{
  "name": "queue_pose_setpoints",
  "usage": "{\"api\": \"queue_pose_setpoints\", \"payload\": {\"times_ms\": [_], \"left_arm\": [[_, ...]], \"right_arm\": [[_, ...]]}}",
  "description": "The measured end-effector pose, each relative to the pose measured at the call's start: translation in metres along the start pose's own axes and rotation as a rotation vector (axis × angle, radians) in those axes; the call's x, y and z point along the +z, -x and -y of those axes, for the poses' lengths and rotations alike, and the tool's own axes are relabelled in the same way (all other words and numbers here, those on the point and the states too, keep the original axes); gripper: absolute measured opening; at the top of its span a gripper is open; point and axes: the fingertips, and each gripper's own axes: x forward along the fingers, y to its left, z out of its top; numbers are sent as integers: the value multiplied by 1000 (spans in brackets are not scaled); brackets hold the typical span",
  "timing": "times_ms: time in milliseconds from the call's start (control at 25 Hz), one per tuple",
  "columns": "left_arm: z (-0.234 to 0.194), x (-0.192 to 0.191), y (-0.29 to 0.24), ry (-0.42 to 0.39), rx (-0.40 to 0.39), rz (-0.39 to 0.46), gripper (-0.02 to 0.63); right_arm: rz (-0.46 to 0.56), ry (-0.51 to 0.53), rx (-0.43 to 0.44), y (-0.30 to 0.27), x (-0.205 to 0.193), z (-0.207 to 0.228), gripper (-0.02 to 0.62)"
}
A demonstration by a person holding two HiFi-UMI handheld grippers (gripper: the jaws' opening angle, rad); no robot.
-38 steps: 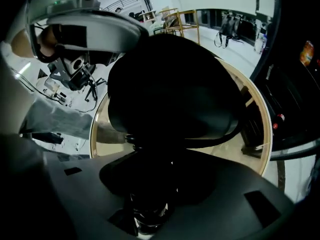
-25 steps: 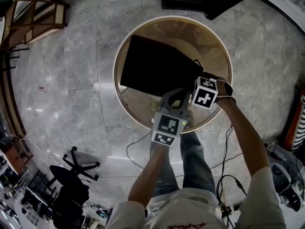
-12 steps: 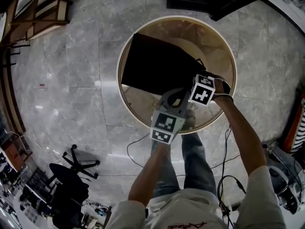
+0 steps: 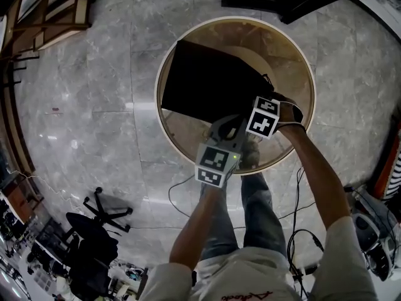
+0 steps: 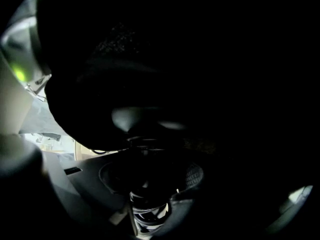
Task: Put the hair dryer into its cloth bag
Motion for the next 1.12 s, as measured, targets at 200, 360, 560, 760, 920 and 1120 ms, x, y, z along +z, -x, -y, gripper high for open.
{"api": "queue_pose_setpoints", "payload": {"times_ms": [200, 360, 560, 760, 920, 1120], "left_arm": [[1, -1, 1, 10, -2, 0, 32], [4, 0, 3, -4, -9, 0, 32], [12, 0, 1, -25, -11, -10, 32], [19, 3, 1, -35, -10, -17, 32], [22, 2, 0, -39, -14, -18, 32], [25, 4, -1, -45, -18, -18, 32]], "right_arm": [[14, 7, -59, -3, 1, 0, 201], [53, 7, -82, -2, 2, 0, 206], [51, 30, -83, -1, -4, 1, 238], [109, -28, 11, 8, -9, -6, 342], [137, -14, 27, 20, -16, -12, 377], [196, -80, -4, 31, -29, -15, 379]]}}
